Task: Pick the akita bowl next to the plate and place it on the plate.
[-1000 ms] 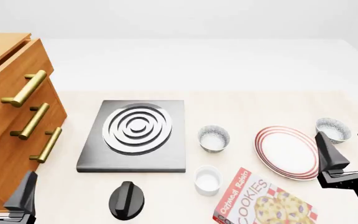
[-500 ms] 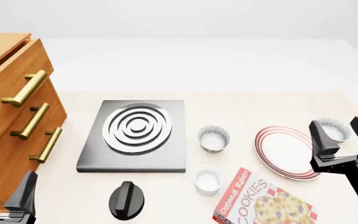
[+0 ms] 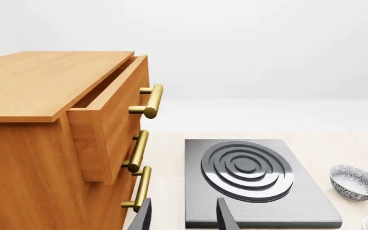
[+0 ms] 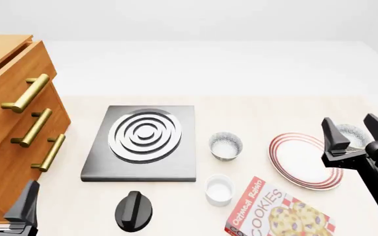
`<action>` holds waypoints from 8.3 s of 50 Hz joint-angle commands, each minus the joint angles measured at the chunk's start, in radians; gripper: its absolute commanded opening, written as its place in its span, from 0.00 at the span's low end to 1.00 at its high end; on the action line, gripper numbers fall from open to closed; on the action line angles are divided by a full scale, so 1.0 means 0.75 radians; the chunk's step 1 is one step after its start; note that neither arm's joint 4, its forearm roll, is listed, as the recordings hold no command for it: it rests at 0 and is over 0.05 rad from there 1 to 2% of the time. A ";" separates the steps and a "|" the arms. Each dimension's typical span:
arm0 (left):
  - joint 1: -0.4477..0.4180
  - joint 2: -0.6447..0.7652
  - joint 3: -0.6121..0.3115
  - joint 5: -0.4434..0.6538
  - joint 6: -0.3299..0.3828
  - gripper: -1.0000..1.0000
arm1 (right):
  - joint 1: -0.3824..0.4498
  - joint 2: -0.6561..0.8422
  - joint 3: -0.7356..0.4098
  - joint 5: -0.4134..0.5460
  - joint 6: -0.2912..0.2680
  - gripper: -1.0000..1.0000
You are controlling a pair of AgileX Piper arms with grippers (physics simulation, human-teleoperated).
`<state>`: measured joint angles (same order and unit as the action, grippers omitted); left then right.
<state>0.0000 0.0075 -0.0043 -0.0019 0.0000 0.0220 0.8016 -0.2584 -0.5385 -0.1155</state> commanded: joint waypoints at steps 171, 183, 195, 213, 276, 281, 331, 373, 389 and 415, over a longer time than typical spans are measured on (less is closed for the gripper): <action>0.000 0.000 0.000 0.000 0.000 1.00 | -0.504 0.983 -0.637 0.062 0.205 1.00; 0.000 0.000 0.000 0.000 0.000 1.00 | -0.550 1.040 -0.662 0.048 0.200 1.00; 0.000 0.000 0.000 0.000 0.000 1.00 | -0.576 1.082 -0.676 0.038 0.205 1.00; 0.000 0.000 0.000 0.000 0.000 1.00 | -0.601 1.132 -0.730 0.068 0.234 1.00; 0.000 0.000 0.000 0.000 0.000 1.00 | -0.684 1.335 -0.882 0.144 0.359 1.00; 0.000 0.000 0.000 0.000 0.000 1.00 | -0.681 1.353 -0.892 0.149 0.368 1.00; 0.000 0.000 0.000 0.000 0.000 1.00 | -0.704 1.539 -0.984 0.177 0.451 1.00; 0.000 0.000 0.000 0.000 0.000 1.00 | -0.729 1.648 -1.046 0.210 0.486 1.00; 0.000 0.000 0.000 0.000 0.000 1.00 | -0.751 1.671 -1.024 0.192 0.465 1.00; 0.000 0.000 0.000 0.000 0.000 1.00 | -0.761 1.718 -1.028 0.176 0.422 1.00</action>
<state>0.0000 0.0075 -0.0043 -0.0019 0.0000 -0.5480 2.0816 -1.0270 -0.4049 0.2125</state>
